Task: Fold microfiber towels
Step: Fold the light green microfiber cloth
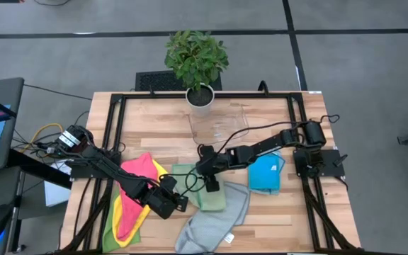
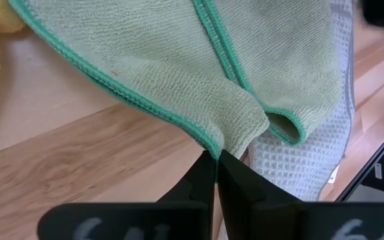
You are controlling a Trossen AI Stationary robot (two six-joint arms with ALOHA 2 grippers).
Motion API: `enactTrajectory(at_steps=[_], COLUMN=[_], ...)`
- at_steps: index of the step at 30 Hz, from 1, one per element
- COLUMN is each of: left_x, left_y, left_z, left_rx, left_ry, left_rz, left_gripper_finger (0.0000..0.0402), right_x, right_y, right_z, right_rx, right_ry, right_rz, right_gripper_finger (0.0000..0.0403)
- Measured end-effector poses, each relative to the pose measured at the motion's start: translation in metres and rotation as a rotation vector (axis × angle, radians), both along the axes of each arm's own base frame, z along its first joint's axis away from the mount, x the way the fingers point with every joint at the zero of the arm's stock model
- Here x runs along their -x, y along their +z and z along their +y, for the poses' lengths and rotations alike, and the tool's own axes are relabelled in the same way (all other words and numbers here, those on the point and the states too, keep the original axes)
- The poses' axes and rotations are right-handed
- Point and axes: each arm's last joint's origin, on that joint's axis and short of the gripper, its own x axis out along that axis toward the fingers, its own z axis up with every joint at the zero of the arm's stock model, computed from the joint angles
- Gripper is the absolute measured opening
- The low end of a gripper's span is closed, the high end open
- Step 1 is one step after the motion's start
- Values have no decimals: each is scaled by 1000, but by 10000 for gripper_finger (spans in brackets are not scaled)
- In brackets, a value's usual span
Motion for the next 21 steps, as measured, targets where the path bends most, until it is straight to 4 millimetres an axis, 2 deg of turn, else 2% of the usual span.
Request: enactTrajectory(at_steps=[3,5,10,16,21], left_x=[0,0,0,0,0], left_y=[0,0,0,0,0], left_z=[0,0,0,0,0], left_rx=[1,3,8,11,3], left_ry=[8,14,19,25,26], left_rz=[-3,-2,-3,-4,-8], left_gripper_finger=[2,2,2,2,2], right_x=[0,-5,-6,-4,-7], right_y=[-17,-21,-17,10,3], right_z=[2,3,2,3,-1], right_rx=[14,11,6,4,10], right_ry=[12,13,3,14,16], right_rz=[45,40,34,-34,-34], right_gripper_finger=[215,208,194,190,191])
